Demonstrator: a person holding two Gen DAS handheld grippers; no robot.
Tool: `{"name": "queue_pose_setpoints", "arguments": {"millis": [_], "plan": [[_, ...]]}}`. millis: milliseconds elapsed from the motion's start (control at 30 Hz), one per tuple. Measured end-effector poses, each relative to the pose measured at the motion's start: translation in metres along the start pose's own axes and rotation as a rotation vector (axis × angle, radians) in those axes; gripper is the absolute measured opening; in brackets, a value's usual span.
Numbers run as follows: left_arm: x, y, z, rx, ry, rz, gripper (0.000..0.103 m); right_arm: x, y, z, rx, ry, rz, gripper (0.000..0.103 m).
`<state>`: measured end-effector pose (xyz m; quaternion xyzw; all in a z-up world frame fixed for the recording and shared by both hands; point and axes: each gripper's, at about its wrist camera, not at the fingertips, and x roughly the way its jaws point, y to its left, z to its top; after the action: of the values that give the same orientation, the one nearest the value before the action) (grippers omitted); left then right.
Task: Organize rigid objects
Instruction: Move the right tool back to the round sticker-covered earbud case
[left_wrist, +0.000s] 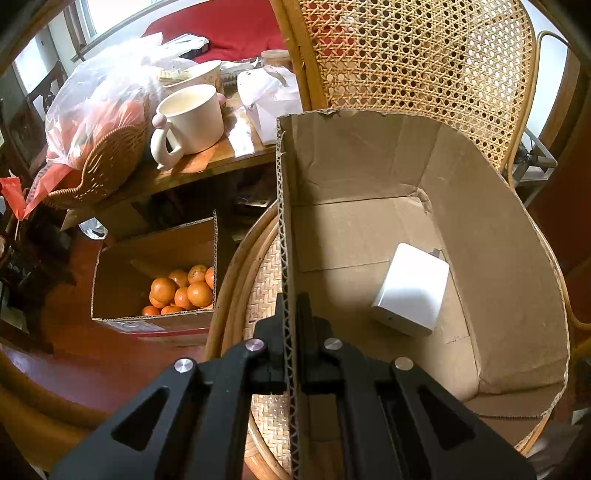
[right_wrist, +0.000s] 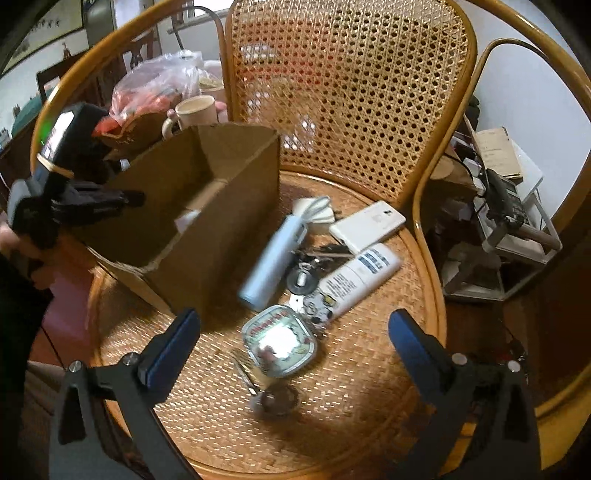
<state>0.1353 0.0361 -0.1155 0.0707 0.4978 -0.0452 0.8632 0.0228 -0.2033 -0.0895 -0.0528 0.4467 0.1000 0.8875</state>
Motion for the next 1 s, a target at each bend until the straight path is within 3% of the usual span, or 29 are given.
{"name": "queue_pose_setpoints", "arguments": {"millis": [233, 400, 533, 967, 1000], "plan": [[0.000, 0.001, 0.000, -0.005, 0.001, 0.000, 0.003, 0.027, -0.007, -0.005, -0.049, 0.066, -0.063, 0.103], [0.002, 0.002, 0.000, -0.017, 0.010, -0.005, 0.003, 0.045, -0.021, -0.005, 0.050, 0.142, 0.059, 0.103], [0.002, 0.001, 0.001, -0.013, 0.010, -0.003, 0.003, 0.050, -0.029, -0.005, 0.122, 0.159, 0.108, 0.103], [0.002, 0.002, 0.002, -0.031, 0.013, -0.003, 0.003, 0.072, -0.004, -0.009, 0.007, 0.207, 0.029, 0.103], [0.002, 0.002, 0.002, -0.031, 0.013, -0.002, 0.003, 0.072, -0.001, -0.009, -0.006, 0.201, 0.025, 0.096]]}}
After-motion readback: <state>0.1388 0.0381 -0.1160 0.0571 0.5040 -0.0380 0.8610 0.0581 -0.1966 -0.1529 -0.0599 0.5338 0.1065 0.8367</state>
